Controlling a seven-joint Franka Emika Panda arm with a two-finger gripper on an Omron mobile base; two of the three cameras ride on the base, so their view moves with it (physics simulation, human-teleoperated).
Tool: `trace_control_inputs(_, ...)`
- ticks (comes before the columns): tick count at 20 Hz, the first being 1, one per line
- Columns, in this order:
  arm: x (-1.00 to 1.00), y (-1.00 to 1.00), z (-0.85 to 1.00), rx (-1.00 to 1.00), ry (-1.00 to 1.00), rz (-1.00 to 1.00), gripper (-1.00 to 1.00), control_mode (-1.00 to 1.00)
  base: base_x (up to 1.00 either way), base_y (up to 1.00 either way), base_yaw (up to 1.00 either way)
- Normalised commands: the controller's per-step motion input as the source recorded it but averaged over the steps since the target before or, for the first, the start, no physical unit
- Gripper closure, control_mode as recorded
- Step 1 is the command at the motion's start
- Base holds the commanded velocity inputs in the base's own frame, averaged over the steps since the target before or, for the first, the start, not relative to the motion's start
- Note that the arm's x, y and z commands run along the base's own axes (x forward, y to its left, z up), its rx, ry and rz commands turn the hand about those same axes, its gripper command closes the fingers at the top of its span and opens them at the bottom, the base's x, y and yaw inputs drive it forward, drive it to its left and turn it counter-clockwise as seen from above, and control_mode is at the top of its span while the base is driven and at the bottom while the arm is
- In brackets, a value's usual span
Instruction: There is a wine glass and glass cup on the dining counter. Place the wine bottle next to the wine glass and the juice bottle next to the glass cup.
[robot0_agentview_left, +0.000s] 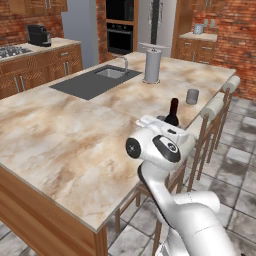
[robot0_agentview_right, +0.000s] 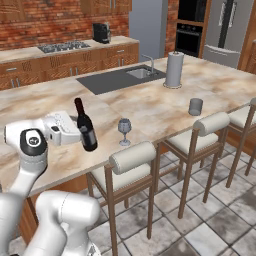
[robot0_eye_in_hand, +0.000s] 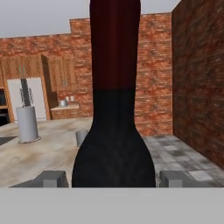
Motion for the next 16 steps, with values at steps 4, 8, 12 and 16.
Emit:
trace_control_inputs(4, 0.59, 0.09, -0.14, 0.0, 0.09, 0.0, 1.0, -1.0, 0.0, 0.0, 0.0)
trace_control_inputs(8, 0.49, 0.04, -0.2, 0.01, 0.09, 0.01, 1.0, -1.0, 0.0, 0.0, 0.0)
trace_control_inputs(12, 0.33, 0.0, -0.26, 0.01, 0.02, 0.07, 1.0, -1.0, 0.0, 0.0, 0.0)
trace_control_inputs(16, 0.37, 0.0, -0.33, 0.0, 0.0, 0.03, 1.0, -1.0, 0.0, 0.0, 0.0)
